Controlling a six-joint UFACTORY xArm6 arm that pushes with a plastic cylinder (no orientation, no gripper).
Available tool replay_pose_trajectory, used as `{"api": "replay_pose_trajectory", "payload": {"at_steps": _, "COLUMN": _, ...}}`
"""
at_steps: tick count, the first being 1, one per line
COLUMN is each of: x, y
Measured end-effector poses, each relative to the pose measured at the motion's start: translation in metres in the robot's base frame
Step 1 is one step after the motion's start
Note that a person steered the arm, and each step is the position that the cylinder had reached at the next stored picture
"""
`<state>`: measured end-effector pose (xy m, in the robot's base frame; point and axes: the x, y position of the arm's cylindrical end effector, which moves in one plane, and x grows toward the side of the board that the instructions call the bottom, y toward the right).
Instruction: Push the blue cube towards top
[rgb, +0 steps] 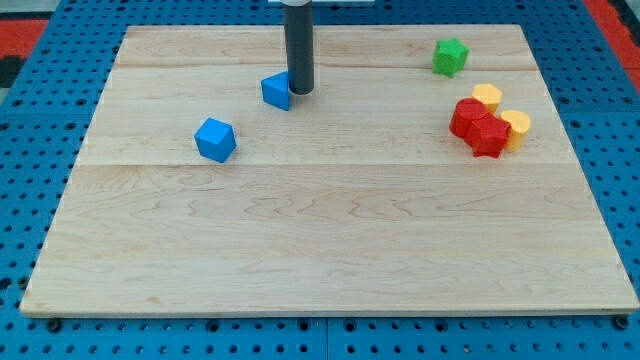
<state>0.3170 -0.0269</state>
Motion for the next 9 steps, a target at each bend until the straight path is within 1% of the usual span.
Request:
{"api": "replay_pose_trajectory", "payload": {"at_steps": 1, "x": 0.057, "y": 0.002}}
{"api": "replay_pose_trajectory", "payload": {"at_steps": 2, "x": 0.128, "y": 0.002}}
{"api": "replay_pose_trajectory", "payload": {"at_steps": 3, "x": 0.170, "y": -0.013}}
{"api": "replay_pose_trajectory", "payload": {"at_steps": 4, "x": 0.194, "y": -0.047}}
{"api": "replay_pose_trajectory", "payload": {"at_steps": 5, "x": 0.183, "y": -0.070}}
{"api": "replay_pose_trajectory", "payload": {"at_steps": 7, "x": 0.134, "y": -0.073}}
{"api": "replay_pose_trajectory", "payload": {"at_steps": 8, "x": 0.129, "y": -0.091}}
{"api": "replay_pose_trajectory", "payload": {"at_steps": 9, "x": 0.094, "y": -0.089}}
